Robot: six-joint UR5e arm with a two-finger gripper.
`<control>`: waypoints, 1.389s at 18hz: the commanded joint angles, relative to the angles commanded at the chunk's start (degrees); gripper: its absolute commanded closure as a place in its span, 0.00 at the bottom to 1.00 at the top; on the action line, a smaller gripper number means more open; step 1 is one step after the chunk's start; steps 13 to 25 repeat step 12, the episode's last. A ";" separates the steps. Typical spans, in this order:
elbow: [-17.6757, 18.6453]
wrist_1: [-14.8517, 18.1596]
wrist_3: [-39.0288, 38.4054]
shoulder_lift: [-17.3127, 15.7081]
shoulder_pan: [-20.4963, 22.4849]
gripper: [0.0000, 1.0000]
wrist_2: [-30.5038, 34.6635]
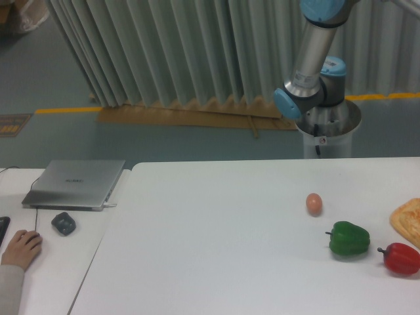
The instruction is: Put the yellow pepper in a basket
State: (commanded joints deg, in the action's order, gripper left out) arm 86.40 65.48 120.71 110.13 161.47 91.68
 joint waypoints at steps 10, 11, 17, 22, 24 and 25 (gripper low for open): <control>5.10 1.76 -11.70 -5.10 -9.50 0.00 -0.09; 5.19 1.93 -13.03 -5.10 -9.85 0.00 -0.09; 5.10 1.94 -13.39 -5.19 -9.85 0.00 -0.09; 5.10 1.94 -13.39 -5.19 -9.85 0.00 -0.09; 5.10 1.94 -13.39 -5.19 -9.85 0.00 -0.09; 5.10 1.94 -13.39 -5.19 -9.85 0.00 -0.09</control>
